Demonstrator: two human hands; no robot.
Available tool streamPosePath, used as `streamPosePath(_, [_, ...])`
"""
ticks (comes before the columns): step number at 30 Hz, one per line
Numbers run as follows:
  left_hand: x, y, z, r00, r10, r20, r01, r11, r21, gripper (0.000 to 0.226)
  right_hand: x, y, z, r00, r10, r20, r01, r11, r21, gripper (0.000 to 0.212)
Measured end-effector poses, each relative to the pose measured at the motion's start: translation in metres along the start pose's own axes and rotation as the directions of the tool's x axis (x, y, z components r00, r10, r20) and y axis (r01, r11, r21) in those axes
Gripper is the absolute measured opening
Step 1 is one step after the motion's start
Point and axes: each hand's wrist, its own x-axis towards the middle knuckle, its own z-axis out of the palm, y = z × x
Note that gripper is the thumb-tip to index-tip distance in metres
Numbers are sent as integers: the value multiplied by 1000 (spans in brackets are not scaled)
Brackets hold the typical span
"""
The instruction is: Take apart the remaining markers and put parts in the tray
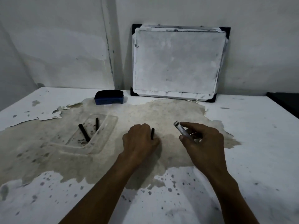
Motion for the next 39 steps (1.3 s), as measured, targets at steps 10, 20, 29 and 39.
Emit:
streamPosePath(10, [-1,6,-57,986,150,-73,-167,897,-410,7,3,8,-5,1000,-24,-6,24,998,58,35])
streamPosePath(20, [-16,12,-91,939,342,-39,-331,865,-378,9,2,3,-9,999,-46,22,42,982,186,35])
streamPosePath(29, [-15,12,-92,922,378,-88,-380,831,-406,14,-1,-1,-5,995,-82,63,73,989,128,35])
streamPosePath(39, [-31,37,-63,963,45,-267,-237,615,-752,36,-6,-6,2,999,10,47,-24,957,289,37])
